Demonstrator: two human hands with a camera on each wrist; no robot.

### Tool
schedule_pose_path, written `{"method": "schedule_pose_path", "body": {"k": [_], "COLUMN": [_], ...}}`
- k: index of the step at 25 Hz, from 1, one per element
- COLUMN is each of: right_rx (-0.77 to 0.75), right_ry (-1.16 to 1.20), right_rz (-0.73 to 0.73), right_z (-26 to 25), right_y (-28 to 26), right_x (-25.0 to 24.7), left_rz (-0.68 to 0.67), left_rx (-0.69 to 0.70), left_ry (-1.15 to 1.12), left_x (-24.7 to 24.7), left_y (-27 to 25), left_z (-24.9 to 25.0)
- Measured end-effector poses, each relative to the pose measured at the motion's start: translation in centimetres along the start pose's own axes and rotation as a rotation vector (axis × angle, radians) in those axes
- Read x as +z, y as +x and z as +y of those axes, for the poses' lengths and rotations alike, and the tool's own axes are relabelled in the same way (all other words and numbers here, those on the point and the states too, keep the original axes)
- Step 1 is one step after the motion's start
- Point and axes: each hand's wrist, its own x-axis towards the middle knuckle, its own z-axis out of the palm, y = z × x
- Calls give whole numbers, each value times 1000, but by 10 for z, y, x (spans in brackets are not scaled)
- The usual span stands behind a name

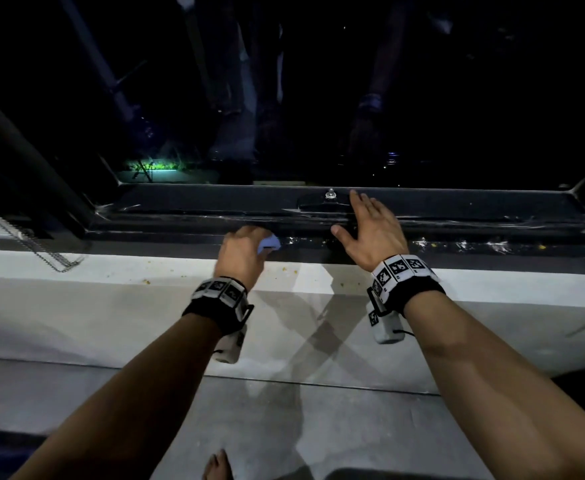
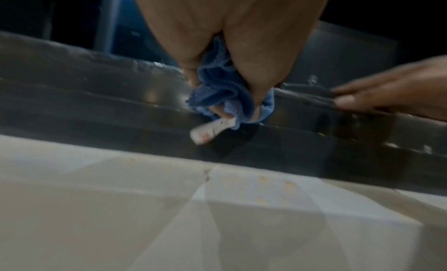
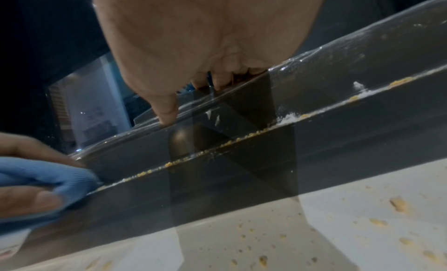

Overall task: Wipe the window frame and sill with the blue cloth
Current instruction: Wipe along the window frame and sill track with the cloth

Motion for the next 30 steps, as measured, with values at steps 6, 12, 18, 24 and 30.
{"method": "schedule_pose_path", "body": {"k": [6,12,18,24,30], "right_rx": [-3,-46,-48,-16,17], "right_ry": [28,90,-7,22,37], "right_rz": [-26,-66,-49,-6,-48], "right_z": [0,5,16,15,14], "right_y": [0,0,-2,-2,-3], "right_x": [-4,-18,-22,-16,-19], "left_rz": [-59,-34,-51,56,-116], "left_rx": [27,-166,-4,-92,64], "left_ry": [-46,108,10,16,97], "left_x": [-15,9,-7,16,1], "left_y": [2,8,0,5,9], "left_z": [-4,-2,-20,1,-22]}}
